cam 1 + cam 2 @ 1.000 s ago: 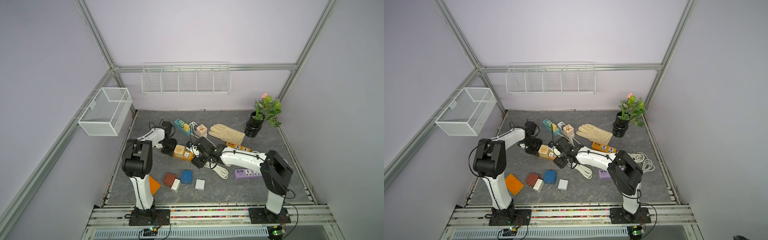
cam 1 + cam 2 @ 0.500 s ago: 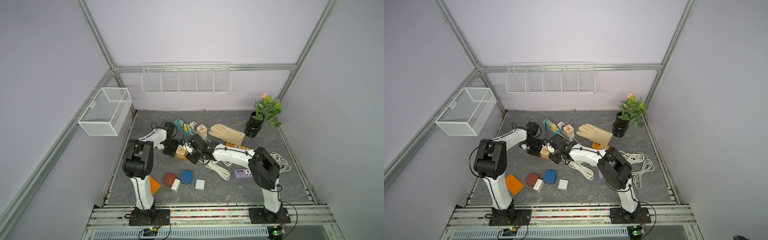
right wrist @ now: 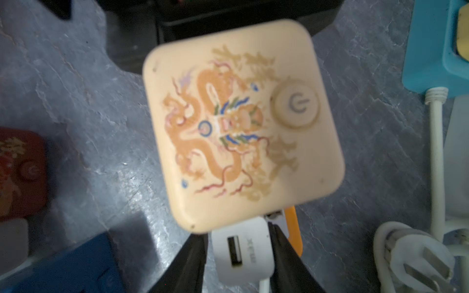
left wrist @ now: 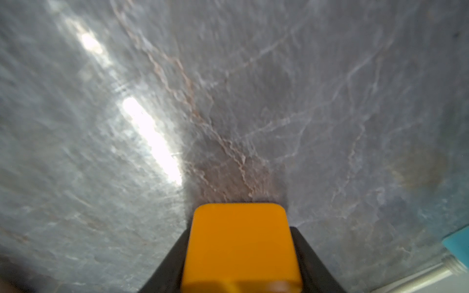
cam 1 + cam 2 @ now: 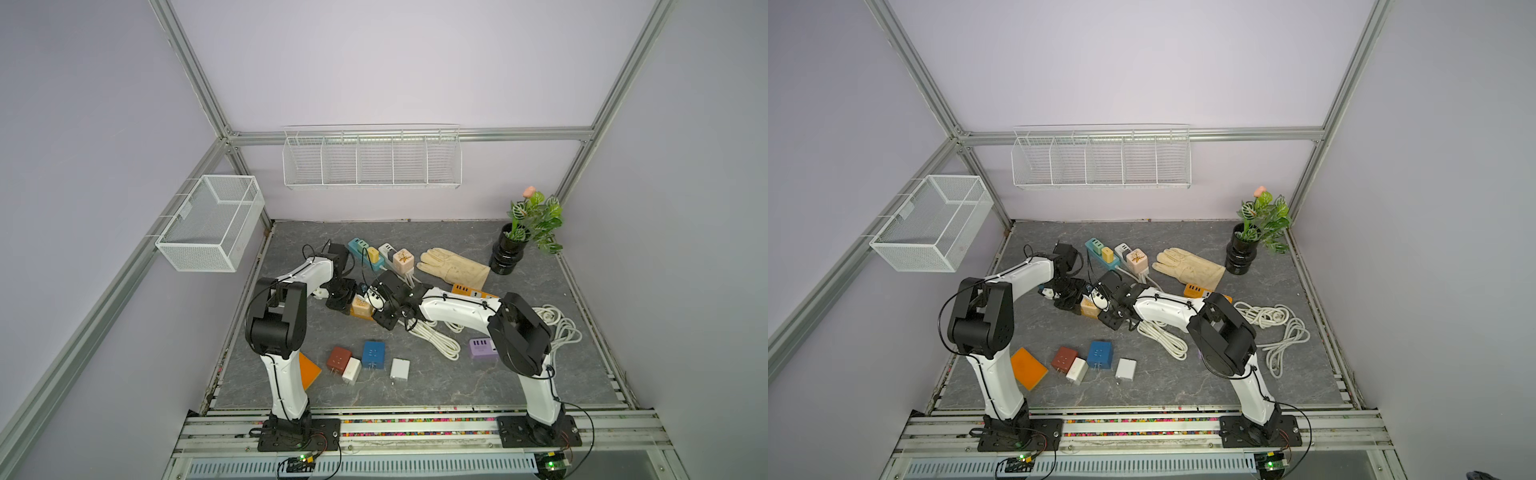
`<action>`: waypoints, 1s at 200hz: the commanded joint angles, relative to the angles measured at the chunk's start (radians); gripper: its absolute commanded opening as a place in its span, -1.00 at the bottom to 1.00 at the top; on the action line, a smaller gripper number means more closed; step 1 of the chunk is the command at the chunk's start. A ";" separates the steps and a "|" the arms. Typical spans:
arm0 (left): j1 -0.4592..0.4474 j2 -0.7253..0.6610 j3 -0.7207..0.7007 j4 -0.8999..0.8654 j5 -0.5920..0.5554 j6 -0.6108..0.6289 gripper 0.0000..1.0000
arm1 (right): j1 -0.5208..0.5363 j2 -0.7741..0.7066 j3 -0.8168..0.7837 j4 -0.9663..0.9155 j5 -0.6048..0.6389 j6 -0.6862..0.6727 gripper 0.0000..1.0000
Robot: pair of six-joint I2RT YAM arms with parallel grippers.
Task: Pull the plug off the socket
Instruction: Remove the plug from the socket.
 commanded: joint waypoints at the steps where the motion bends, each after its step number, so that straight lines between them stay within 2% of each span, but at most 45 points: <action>1: -0.018 0.031 0.007 -0.033 0.025 -0.011 -0.87 | 0.006 0.025 0.041 -0.019 0.000 -0.015 -0.20; 48: -0.018 0.032 0.017 -0.039 0.024 -0.005 -0.93 | 0.006 0.032 0.071 -0.042 -0.024 -0.025 -0.61; 81: -0.018 0.039 0.027 -0.048 0.019 -0.003 -1.00 | 0.002 0.011 0.089 -0.091 -0.054 -0.033 -0.77; 124: -0.018 0.046 0.030 -0.043 0.019 -0.007 -1.00 | -0.031 -0.035 0.113 -0.152 -0.197 0.015 -0.82; 179: -0.018 0.052 0.024 -0.016 0.028 -0.017 -1.00 | -0.049 -0.141 0.035 -0.163 -0.218 0.083 -0.80; 200: -0.018 0.051 0.025 -0.007 0.035 -0.017 -1.00 | -0.059 -0.211 -0.034 -0.177 -0.232 0.163 -0.80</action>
